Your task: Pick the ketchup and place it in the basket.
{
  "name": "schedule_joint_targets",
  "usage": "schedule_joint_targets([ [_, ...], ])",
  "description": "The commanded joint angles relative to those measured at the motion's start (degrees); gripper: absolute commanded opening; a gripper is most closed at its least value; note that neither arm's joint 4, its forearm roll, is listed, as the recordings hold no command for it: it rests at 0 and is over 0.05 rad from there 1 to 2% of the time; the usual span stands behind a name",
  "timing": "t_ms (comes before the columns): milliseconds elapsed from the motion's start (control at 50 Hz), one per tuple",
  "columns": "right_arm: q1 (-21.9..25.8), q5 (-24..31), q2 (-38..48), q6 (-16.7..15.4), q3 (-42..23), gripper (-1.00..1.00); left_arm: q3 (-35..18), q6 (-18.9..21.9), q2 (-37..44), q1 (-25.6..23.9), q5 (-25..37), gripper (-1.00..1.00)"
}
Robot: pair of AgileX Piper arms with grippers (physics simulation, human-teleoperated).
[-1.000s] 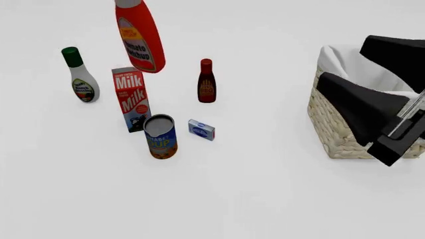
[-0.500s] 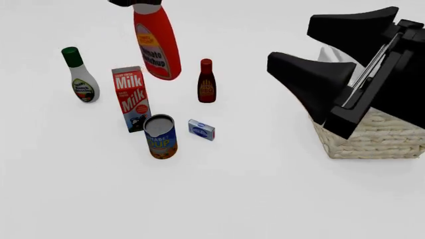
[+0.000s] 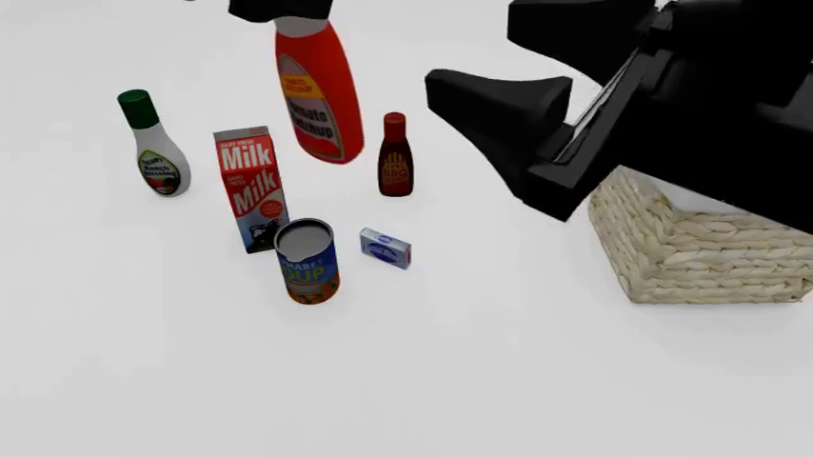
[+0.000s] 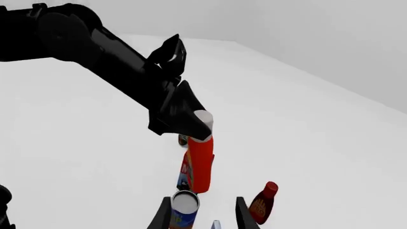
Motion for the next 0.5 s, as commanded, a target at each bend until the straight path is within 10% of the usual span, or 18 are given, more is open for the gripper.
schedule_joint_targets([
  [20,1.42,-1.44,3.97,-0.21,-2.38,1.0,-0.29,0.48,-0.42,-0.7,0.27,-1.0],
  [500,1.91,-5.75,9.8,-1.46,-5.24,1.0,0.88,-0.91,-2.12,-1.51,1.17,-1.0],
])
